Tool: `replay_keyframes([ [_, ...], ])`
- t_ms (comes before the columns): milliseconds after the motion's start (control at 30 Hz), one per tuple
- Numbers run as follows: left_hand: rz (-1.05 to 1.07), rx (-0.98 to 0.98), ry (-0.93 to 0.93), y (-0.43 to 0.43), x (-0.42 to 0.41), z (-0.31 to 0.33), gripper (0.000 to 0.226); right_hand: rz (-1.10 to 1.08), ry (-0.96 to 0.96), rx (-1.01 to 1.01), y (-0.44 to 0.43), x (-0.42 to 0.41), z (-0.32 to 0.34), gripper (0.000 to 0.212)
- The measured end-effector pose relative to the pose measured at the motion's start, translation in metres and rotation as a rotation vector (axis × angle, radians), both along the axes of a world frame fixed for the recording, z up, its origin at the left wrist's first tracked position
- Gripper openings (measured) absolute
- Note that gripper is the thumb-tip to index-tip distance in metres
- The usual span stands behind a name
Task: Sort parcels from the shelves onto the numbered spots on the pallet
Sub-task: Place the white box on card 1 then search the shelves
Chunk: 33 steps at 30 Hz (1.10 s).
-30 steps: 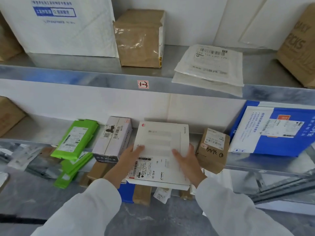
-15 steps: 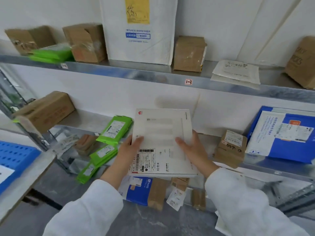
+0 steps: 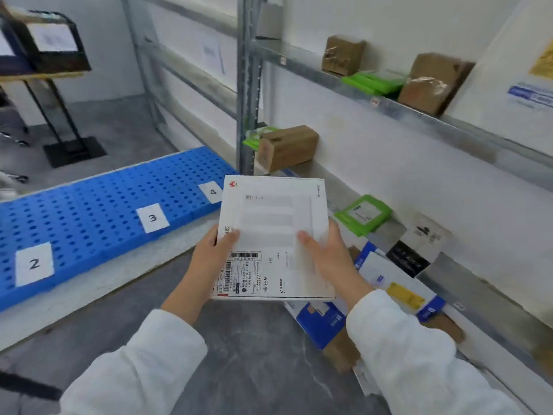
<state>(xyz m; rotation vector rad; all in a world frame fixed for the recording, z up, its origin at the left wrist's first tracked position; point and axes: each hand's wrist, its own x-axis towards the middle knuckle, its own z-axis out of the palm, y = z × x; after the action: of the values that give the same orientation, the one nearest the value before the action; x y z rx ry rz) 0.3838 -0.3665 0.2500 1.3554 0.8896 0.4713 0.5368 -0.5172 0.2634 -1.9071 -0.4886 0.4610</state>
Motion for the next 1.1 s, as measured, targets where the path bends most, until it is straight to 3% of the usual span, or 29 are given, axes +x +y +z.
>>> replay_keyframes([
  [233, 0.361, 0.064, 0.036, 0.074, -0.152, -0.011, 0.024, 0.331, 0.033, -0.009, 0.130, -0.114, -0.011, 0.045],
  [567, 0.718, 0.069, 0.090, 0.108, -0.299, -0.019, 0.025, 0.728, 0.062, -0.064, 0.242, -0.241, -0.024, 0.056],
  [767, 0.886, 0.110, 0.131, 0.149, -0.351, -0.012, 0.023, 0.886, 0.091, -0.052, 0.312, -0.294, -0.027, 0.053],
  [1100, 0.982, 0.104, 0.178, 0.276, -0.377, 0.008, 0.023, 1.022, 0.200, 0.005, 0.463, -0.323, -0.027, 0.057],
])
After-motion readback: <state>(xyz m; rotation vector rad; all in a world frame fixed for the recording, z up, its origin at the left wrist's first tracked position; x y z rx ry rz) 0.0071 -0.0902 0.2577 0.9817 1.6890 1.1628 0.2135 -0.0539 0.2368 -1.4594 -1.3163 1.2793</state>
